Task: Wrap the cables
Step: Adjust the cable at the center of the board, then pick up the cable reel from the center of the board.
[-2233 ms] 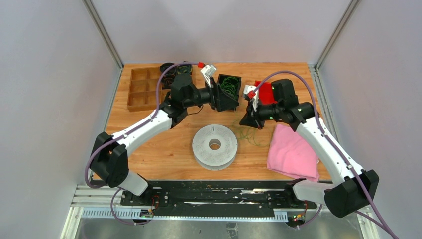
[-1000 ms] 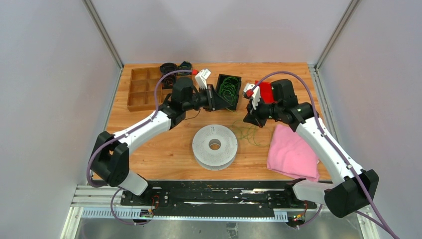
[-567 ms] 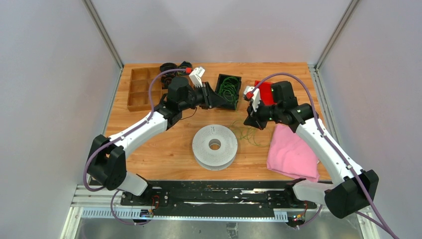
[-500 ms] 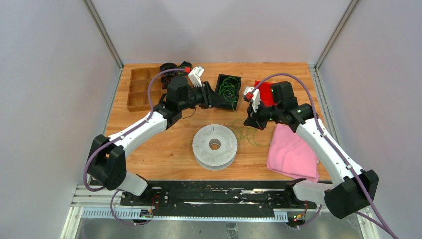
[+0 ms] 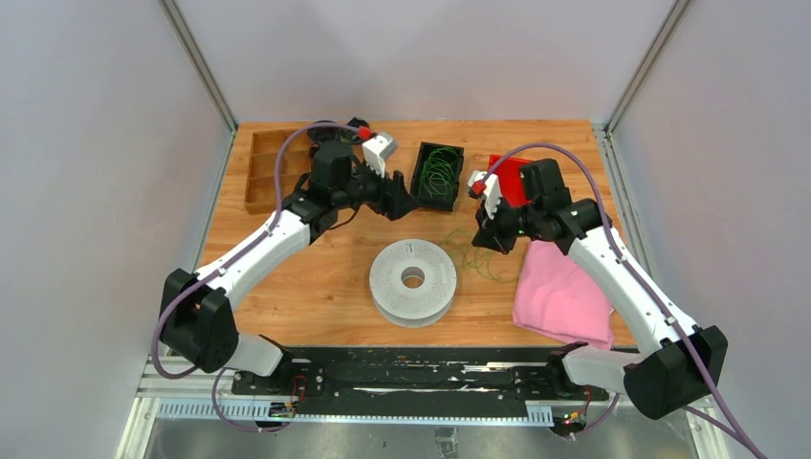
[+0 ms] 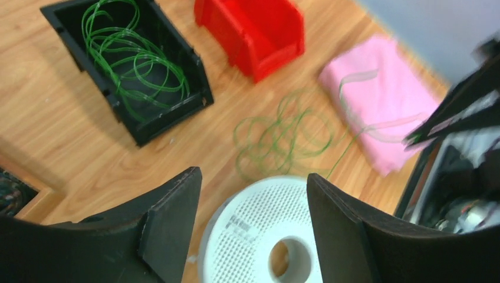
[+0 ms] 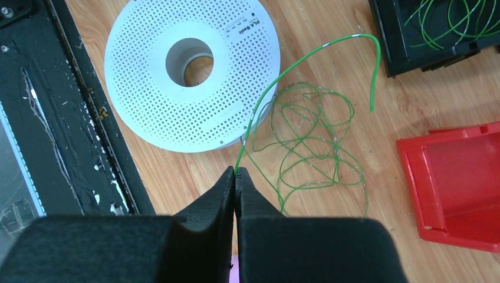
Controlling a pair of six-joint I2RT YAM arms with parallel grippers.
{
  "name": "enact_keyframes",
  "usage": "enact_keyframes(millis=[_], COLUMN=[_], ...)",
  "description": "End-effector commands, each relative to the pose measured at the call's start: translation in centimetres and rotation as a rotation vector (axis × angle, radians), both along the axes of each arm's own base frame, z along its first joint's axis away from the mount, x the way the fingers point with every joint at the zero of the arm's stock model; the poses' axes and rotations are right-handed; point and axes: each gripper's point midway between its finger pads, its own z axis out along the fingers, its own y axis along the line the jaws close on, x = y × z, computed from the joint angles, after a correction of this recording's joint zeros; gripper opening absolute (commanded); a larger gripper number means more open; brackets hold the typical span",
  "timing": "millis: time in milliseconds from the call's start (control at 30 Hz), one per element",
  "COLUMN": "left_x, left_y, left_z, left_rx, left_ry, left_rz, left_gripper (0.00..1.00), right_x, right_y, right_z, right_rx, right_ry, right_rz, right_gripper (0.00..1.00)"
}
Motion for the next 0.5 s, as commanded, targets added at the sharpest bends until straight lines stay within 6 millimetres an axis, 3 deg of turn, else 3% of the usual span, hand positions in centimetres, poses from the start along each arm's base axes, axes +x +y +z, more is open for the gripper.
enact_keyframes(millis=[0,133,233,300,467], left_x=[-4.2,-9.8,-12.9,-14.4,-16.0], left_y=[3.0,3.7,3.1,2.5,1.1], left_z=[-4.4,-8.3,-10.0,-10.7,-12.3], left_rx=[0.359,0.516,0.572,0.593,0.658], left_ry=[-0.154,-0.217,-0.299,-0.357,-0.409], left_rz=[-0.280,-0.546,-0.699,-0.781,-0.890], left_gripper=[0.72,0.79,0.93,0.99,0.98], right_x=[-0.1,0.6,0.9,0.9,0.8], right_y=[-1.0,-1.5,-1.9,-2.1,-2.6], right_z=[0.1,0.0,0.0,-0.1,-0.2], right_rx=[-0.043,-0.068,-0.080,-0.082,-0.083], right_ry=[-0.003,-0.015,-0.019,-0.016,-0.020], right_rz=[-0.046,-0.091,-0.117,-0.125,-0.140], right_gripper=[0.01,0.01,0.01,0.01,0.01])
